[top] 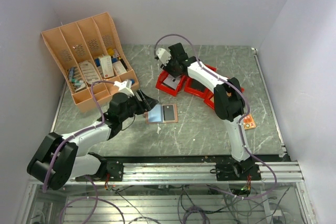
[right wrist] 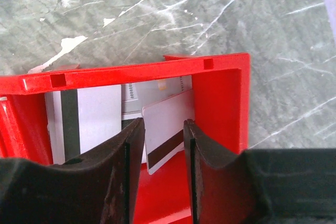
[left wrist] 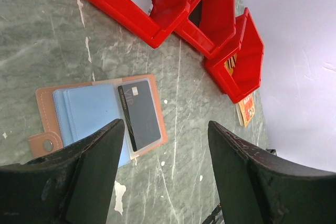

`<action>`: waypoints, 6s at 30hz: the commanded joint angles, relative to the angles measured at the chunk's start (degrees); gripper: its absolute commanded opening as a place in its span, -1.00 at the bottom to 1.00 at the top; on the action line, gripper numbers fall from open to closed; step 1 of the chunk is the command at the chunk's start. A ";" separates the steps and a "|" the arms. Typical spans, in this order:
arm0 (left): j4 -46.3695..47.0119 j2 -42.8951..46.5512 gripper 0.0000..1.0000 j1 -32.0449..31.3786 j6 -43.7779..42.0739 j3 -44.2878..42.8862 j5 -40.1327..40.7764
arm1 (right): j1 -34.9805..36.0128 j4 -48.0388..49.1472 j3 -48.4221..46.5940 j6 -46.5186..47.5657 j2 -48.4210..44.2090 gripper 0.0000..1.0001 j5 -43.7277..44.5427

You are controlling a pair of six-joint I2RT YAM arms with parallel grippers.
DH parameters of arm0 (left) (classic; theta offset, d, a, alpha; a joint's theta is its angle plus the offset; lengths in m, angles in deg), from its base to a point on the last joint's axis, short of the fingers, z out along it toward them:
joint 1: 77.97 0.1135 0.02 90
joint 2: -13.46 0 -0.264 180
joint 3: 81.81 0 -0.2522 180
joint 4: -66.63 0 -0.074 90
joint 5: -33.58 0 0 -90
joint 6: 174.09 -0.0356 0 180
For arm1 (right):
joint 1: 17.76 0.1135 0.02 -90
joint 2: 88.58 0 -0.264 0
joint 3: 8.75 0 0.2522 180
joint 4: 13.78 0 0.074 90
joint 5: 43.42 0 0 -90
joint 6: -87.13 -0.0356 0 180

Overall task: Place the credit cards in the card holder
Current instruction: Pick up the credit card from the storage box, then adjust the credit card in the storage box, then pick up the credit card from the storage box.

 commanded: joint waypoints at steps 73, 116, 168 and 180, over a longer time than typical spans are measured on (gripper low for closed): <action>-9.05 11.76 0.52 0.40 -1.09 2.54 4.60 | -16.46 -0.84 -6.98 -37.48 10.85 -0.66 -55.29; -11.46 14.79 0.53 0.34 -1.35 3.12 5.62 | -16.48 -4.26 -10.59 -34.58 9.43 -1.00 -57.30; -0.92 13.80 0.51 0.35 2.12 5.93 0.70 | -18.41 3.58 11.94 -23.11 -20.34 -1.00 -65.43; 28.70 10.82 0.60 0.35 6.48 12.06 -12.83 | -15.98 18.20 39.04 -35.91 -32.14 -1.00 -78.09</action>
